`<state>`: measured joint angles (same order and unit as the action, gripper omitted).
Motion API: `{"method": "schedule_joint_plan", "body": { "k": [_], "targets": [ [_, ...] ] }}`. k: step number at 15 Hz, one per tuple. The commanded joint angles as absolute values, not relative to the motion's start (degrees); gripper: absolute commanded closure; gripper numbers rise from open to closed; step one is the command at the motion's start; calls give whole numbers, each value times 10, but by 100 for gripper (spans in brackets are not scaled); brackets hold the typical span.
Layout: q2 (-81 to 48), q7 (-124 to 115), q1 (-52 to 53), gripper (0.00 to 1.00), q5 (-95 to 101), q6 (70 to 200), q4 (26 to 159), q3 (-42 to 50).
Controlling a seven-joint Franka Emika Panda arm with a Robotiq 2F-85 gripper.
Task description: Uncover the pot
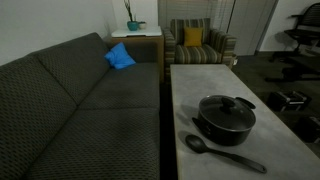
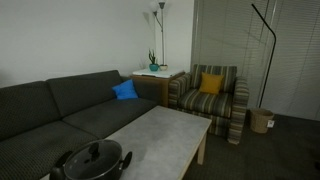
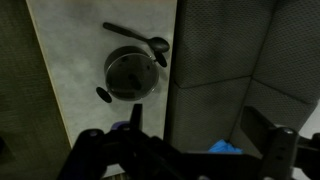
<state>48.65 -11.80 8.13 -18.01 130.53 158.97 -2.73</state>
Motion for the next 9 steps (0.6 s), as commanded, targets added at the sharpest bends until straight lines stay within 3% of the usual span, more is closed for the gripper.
{"method": "schedule_joint_plan", "body": {
  "k": [1,4,9],
  "targets": [
    [501,-112,73,0,-187,1303,1588,-26],
    [554,-112,66,0,-181,1262,1587,-11],
    [528,-113,72,0,-187,1291,1587,-24]
  ]
}}
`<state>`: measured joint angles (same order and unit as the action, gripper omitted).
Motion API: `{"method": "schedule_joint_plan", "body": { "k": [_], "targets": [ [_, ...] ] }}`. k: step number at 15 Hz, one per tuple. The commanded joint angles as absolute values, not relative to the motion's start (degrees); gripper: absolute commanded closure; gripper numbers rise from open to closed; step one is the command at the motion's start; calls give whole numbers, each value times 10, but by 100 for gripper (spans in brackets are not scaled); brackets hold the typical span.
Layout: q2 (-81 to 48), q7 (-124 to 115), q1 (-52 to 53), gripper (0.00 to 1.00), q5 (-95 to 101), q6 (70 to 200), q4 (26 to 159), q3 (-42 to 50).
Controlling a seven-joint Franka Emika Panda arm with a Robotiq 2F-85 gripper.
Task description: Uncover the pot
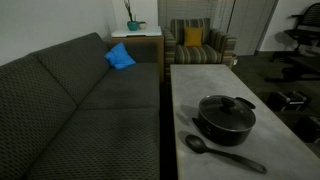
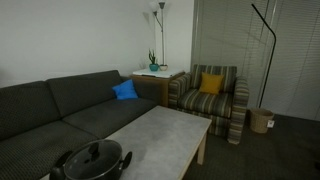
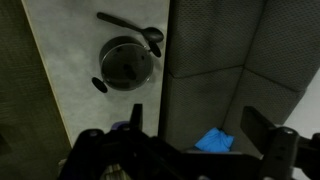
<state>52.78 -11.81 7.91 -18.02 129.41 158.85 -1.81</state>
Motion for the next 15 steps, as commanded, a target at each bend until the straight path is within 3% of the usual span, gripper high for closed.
{"method": "schedule_joint_plan", "body": {
  "k": [1,15],
  "targets": [
    [526,-113,72,0,-187,1291,1587,-24],
    [515,-111,66,0,-177,1308,1584,-32]
  ]
}}
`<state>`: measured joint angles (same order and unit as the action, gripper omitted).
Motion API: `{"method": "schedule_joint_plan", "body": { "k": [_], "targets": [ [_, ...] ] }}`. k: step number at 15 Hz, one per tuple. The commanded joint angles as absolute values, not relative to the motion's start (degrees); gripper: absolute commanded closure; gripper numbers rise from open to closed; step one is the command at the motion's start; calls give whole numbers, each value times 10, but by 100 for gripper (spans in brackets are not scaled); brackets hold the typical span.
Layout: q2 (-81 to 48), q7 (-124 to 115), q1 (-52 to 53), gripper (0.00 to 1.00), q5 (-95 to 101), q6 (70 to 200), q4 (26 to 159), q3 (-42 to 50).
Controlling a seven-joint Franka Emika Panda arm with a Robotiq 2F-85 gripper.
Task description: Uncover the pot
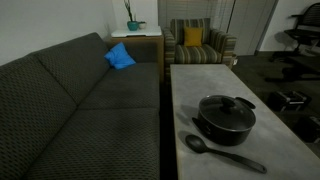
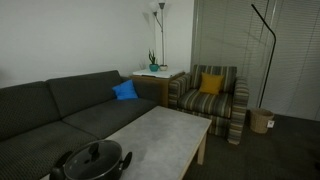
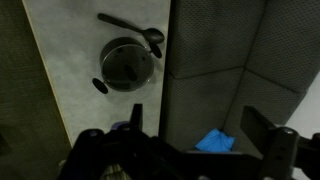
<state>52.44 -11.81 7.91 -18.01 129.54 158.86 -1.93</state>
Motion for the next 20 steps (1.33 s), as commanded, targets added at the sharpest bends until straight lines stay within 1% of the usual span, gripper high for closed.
{"method": "schedule_joint_plan", "body": {
  "k": [1,4,8,11,12,14,20],
  "targets": [
    [510,-105,68,0,-176,1318,1584,-31],
    [466,-83,69,0,-165,1371,1579,-30],
    [342,-52,72,0,-151,1446,1555,-22],
    [248,-42,73,0,-134,1452,1522,-18],
    [330,-59,77,0,-145,1443,1565,-22],
    [300,-58,77,0,-144,1446,1555,-22],
    [326,-59,77,0,-144,1445,1558,-22]
  ]
}}
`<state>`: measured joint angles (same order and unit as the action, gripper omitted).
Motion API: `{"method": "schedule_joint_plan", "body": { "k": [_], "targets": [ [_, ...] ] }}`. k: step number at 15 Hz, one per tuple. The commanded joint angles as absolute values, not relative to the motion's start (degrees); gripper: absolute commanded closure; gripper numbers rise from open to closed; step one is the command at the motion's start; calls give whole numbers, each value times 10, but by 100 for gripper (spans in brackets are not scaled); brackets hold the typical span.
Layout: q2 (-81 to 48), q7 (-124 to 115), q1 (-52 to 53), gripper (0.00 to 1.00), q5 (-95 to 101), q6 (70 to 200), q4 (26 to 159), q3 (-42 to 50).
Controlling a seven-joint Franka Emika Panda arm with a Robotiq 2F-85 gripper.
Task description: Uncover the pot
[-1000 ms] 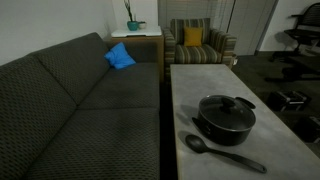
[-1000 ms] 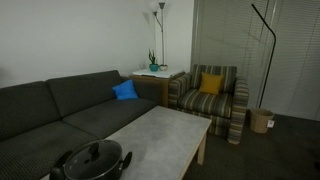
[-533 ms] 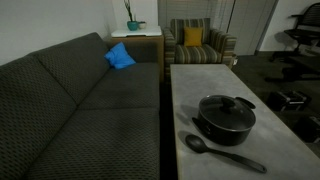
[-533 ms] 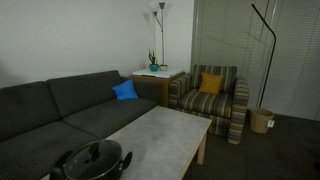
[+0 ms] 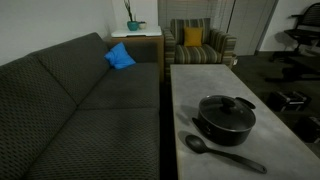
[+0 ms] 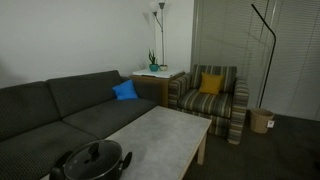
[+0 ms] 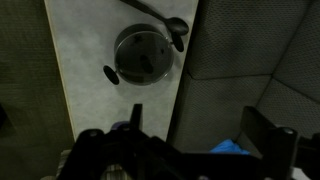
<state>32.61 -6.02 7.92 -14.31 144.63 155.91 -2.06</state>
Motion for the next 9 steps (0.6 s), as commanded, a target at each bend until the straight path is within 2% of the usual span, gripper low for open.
{"method": "schedule_joint_plan", "body": {
  "k": [1,9],
  "targets": [
    [327,-59,77,0,-144,1445,1559,-22],
    [211,-51,62,0,-108,1405,1476,-20]
  ]
}}
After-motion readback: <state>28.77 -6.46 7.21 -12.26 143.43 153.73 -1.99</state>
